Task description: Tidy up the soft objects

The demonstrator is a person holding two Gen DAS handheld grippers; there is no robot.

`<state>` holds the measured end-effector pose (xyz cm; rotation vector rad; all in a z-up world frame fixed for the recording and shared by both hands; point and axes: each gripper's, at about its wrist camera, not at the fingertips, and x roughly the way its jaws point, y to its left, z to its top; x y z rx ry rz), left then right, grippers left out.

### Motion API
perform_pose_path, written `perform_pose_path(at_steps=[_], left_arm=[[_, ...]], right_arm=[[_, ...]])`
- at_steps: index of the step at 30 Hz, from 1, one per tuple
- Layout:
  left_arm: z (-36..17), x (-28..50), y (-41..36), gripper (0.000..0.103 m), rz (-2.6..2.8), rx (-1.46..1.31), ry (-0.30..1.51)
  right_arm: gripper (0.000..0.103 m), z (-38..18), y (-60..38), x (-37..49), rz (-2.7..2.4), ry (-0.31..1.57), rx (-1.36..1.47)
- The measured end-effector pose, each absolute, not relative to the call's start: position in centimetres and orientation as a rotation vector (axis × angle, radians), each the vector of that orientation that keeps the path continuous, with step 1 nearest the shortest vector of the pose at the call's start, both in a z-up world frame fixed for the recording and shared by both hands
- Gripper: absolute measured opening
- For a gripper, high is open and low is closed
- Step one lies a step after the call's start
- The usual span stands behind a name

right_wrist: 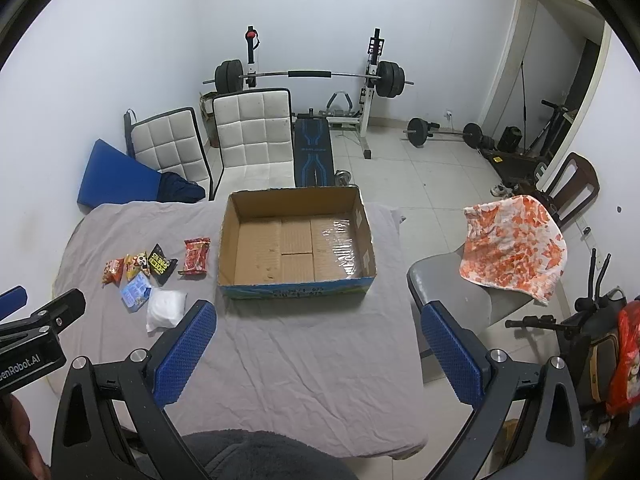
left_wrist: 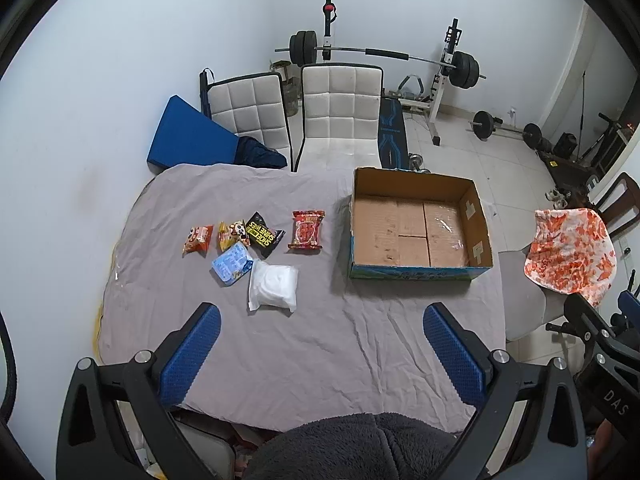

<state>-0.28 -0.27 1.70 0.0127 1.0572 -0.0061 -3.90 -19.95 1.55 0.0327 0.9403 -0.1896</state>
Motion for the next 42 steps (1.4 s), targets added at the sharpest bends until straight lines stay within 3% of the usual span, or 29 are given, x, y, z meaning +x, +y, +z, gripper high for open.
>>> perform_pose_path(at_steps=[42], left_arm=[[2.2,-0.6,-1.8,0.103,-0.045,0.029,1.030]], right_arm=[[0.103,3.1,-20.0,-4.1,-0.200,0.902,0.032]])
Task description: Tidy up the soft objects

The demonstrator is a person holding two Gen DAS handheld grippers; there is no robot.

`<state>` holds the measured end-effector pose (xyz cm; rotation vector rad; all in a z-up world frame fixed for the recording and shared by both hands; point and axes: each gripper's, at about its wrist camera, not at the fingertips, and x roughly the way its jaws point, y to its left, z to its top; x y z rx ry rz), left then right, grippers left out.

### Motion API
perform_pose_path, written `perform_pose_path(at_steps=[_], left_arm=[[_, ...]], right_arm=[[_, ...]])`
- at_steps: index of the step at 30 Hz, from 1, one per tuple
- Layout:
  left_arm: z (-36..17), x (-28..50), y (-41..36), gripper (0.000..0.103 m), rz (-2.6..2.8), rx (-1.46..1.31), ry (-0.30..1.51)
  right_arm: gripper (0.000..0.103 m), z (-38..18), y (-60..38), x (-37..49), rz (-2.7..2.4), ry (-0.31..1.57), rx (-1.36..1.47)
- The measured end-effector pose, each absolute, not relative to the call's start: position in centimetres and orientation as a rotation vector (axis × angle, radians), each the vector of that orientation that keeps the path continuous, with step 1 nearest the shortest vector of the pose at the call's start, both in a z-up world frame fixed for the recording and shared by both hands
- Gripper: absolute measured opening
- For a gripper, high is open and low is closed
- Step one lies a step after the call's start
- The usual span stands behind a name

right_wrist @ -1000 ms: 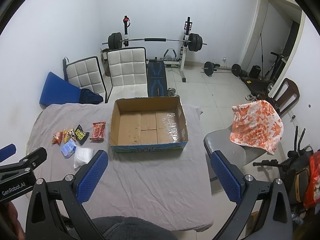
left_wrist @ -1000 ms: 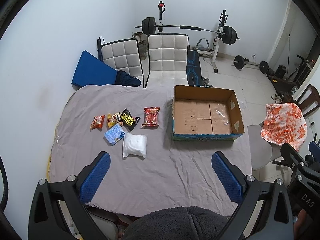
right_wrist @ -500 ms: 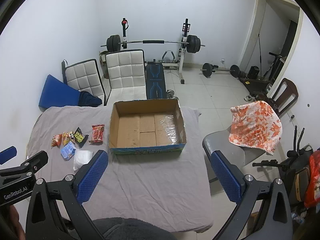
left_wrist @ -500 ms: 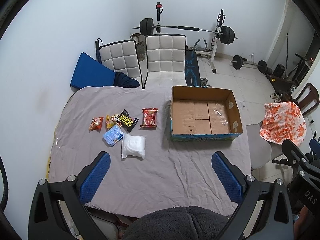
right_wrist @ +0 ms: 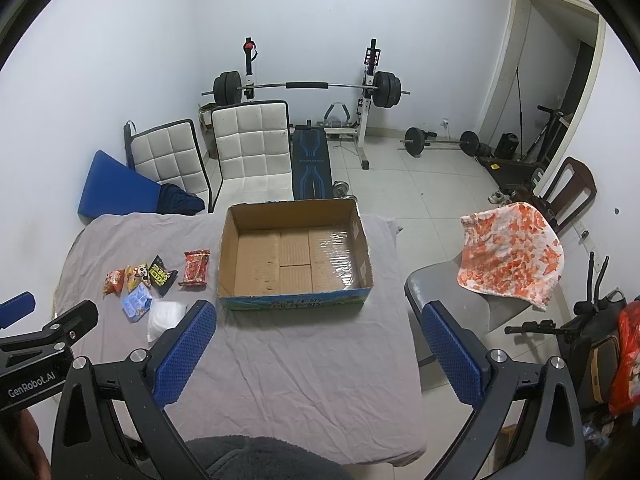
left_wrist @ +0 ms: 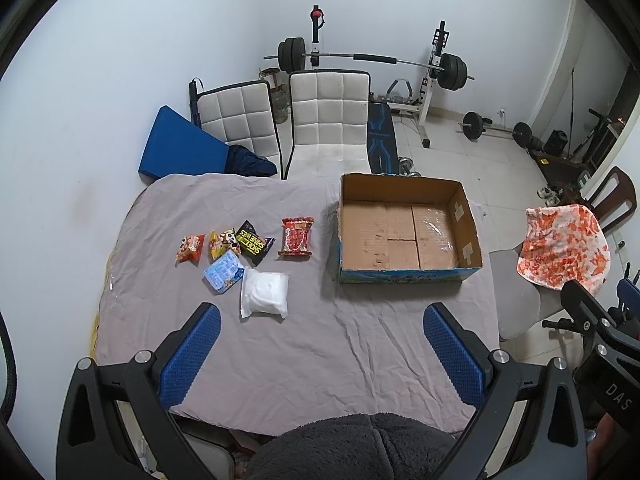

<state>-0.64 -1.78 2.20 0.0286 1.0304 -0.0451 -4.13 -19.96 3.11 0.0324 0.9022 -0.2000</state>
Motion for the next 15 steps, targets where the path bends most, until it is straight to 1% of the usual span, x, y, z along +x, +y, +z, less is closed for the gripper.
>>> perform_pose_path(at_steps=[15], left_arm=[[2.34,-0.82,-1.87,0.103,-0.051,0.022,1.021]], right_arm=[[0.103,3.33,-19.65,-4.33,-0.202,0.899,0.035]])
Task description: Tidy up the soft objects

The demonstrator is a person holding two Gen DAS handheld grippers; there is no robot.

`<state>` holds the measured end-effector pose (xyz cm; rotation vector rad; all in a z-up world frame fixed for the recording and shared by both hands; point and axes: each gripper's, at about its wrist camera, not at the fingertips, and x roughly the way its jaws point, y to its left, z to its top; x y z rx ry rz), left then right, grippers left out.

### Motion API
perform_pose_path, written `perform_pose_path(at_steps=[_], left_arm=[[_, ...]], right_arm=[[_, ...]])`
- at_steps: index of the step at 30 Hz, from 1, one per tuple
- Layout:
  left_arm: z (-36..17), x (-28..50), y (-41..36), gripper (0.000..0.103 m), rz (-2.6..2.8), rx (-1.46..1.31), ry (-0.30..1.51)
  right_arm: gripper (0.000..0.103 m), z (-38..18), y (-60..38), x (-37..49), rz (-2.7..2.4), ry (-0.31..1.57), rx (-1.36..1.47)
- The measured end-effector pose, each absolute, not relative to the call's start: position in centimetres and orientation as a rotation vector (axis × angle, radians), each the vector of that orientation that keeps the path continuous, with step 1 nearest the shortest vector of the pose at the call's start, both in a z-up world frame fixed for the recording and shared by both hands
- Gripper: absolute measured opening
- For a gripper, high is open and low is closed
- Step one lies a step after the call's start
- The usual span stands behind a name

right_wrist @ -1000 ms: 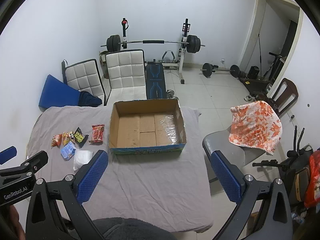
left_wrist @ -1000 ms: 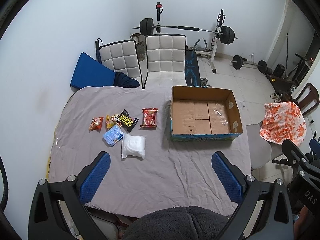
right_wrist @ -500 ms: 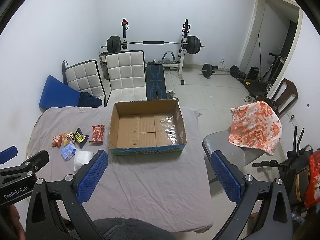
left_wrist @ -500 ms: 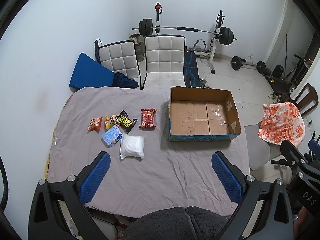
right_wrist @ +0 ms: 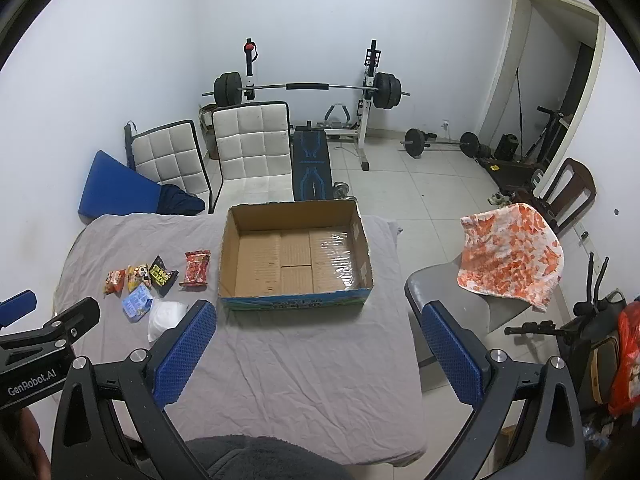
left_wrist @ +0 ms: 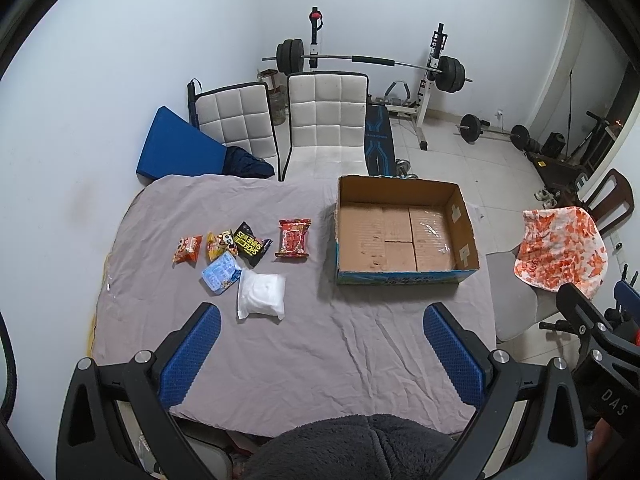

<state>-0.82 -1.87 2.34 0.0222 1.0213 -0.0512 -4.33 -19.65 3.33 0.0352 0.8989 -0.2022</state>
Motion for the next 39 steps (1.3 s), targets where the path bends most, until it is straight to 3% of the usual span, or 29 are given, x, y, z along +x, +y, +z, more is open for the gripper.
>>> perform_pose_path(at_steps=[22,33,39], left_arm=[[1.4,1.3,0.6,0.103,-0.022,0.014,1.010],[-5.0,6.6,13.8,0.103,0.237,-0.080,1.107],[-11.4,9.3,18.7,0.103,0.320,-0.075,1.218]], right_arm=[[0.103,0.9,-18.3,-1.6,-0.120,0.984,0.082],[0.103,-10.6,-6.2,8.9,0.166,1.223,0.046],[0.103,-20.5,1.7,15.0,0.221,1.380,0.070]])
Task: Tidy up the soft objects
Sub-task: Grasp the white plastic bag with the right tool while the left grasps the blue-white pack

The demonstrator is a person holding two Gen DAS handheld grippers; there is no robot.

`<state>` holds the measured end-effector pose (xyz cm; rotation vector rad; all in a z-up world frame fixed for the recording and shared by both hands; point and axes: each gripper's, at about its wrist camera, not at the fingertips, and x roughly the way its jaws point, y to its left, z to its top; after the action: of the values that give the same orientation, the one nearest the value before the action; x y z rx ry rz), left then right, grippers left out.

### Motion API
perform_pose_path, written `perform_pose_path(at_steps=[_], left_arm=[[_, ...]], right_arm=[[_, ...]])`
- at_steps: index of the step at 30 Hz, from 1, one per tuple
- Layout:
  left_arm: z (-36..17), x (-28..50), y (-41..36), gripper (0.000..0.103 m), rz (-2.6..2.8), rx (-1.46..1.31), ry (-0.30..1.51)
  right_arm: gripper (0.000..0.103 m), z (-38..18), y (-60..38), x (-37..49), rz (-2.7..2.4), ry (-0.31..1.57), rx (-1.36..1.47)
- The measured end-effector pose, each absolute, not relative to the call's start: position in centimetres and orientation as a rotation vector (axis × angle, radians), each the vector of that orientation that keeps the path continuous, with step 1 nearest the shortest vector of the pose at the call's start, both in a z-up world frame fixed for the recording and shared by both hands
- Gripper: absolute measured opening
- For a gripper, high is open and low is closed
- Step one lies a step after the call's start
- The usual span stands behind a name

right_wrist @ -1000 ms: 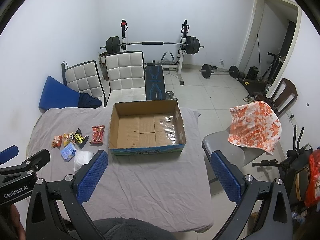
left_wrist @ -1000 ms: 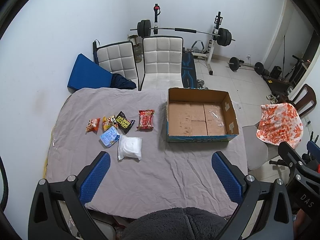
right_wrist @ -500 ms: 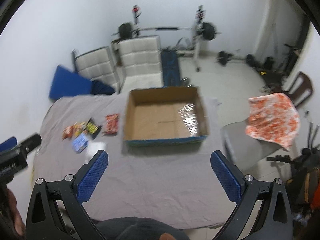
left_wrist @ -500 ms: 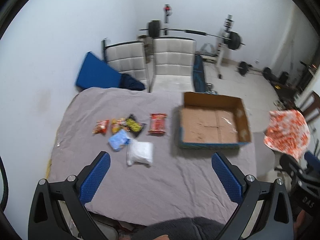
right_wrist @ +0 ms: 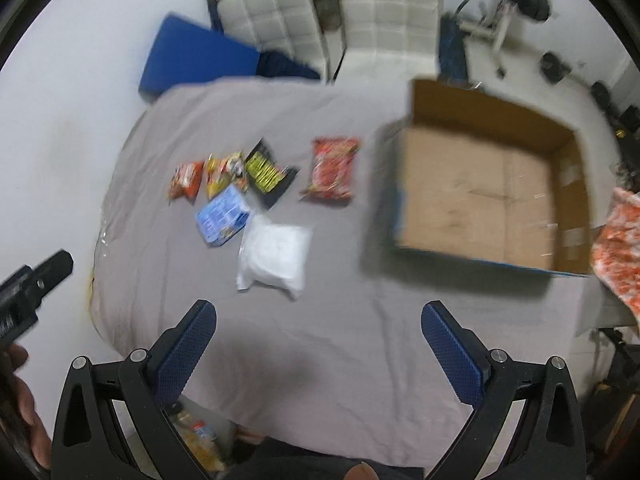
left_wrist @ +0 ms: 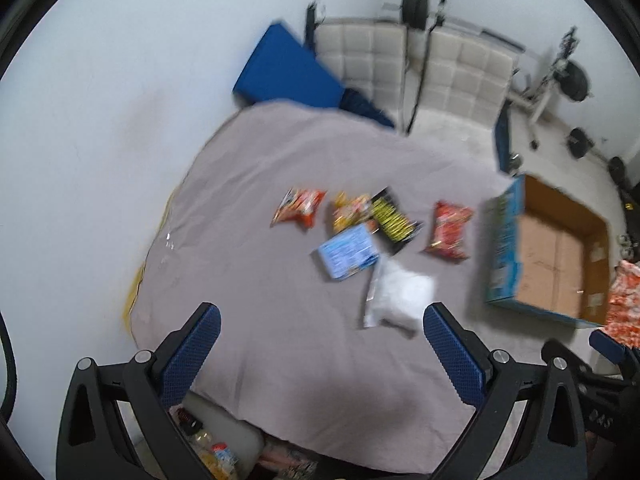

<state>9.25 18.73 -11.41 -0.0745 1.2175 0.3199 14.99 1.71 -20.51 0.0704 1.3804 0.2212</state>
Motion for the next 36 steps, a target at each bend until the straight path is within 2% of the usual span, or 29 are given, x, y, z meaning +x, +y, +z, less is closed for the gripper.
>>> perform_pose_path(at_steps=[7,16,29,36], left_arm=[[-20.7,13.1,23.3,0.103,0.342,-0.063,1.365],[-30.1,16.5,25.6,0.103,0.293,0.034,1.482],[-34.0,19.4,25.5,0.103,0.169,0.152,1.516],[-36.0,21.8,24.1,0.103,0.034,0.283,1.518]], right_arm=[[0.103,-32.2,8.5,19.7,0.180,1.537,0.091],[0.103,-42.6,13.6,22.3,0.108,1.685,0.028],[0.103,-49.6,15.5,23.6,0.073,1.794,-0.016],[0.098,-48.1,12.8,24.6,0.080,1.831,-0.107]])
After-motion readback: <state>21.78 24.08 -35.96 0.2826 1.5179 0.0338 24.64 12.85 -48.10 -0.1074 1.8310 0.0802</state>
